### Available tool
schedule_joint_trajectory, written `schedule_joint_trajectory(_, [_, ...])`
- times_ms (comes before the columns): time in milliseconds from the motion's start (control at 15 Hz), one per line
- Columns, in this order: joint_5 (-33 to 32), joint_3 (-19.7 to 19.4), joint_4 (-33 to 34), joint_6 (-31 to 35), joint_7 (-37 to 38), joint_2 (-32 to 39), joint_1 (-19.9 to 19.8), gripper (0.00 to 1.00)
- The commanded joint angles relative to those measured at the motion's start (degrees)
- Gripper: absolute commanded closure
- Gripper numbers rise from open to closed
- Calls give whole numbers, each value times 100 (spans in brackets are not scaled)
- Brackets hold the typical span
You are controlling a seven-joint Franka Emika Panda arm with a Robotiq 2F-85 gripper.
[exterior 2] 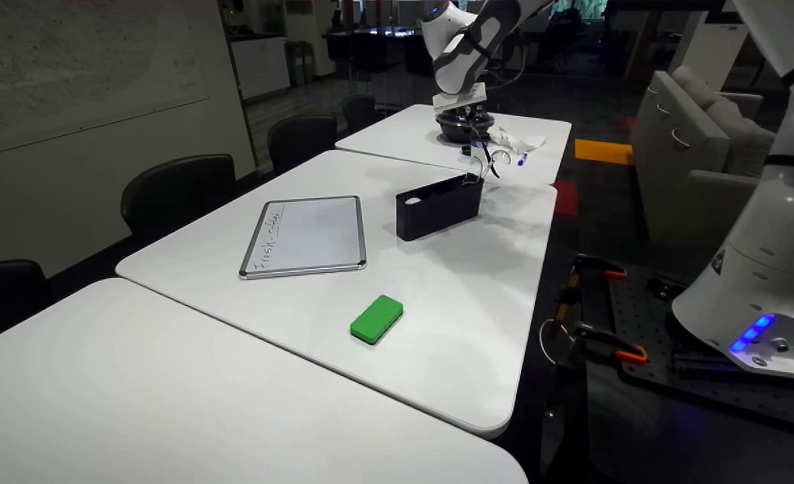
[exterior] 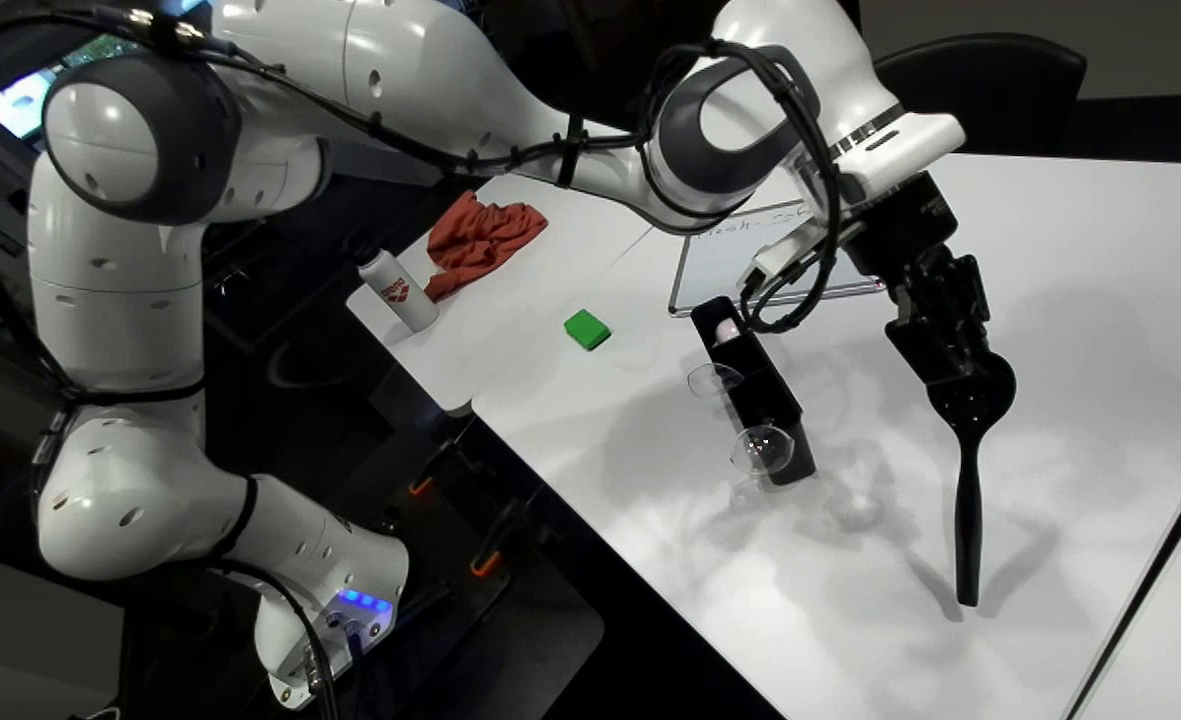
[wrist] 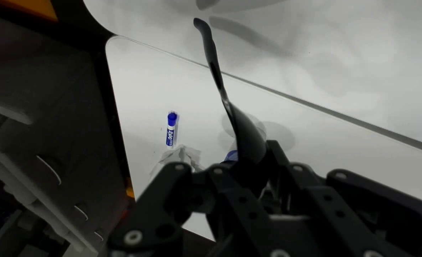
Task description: Remove the black spoon from the cutlery box
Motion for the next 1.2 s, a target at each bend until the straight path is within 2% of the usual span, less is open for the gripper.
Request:
schedule_joint_trajectory(0, [2,181,1084,-1211,-213,593,-225,98])
schedule_joint_trajectory(200, [6,399,1715,-1792,-418,945,-474,98])
schedule_joint_trajectory(267, [-11,450,1903,-1926,-448,1058,-545,67])
schedule_joint_trajectory(400, [-9,560,2247,-2142,-554,1234,-692,59])
schedule_joint_trajectory(667, [35,714,2685,-2230,-648,1406,-900,28])
schedule_joint_trajectory(867, [103,694,2499,-1976,-588,1199,-828,5])
schedule_joint_trajectory(933, [112,699,2360,-1888,-570,1061,-786,1])
schedule_joint_trajectory(1133, [293,790,1711,-1496,-547,434,-681,0])
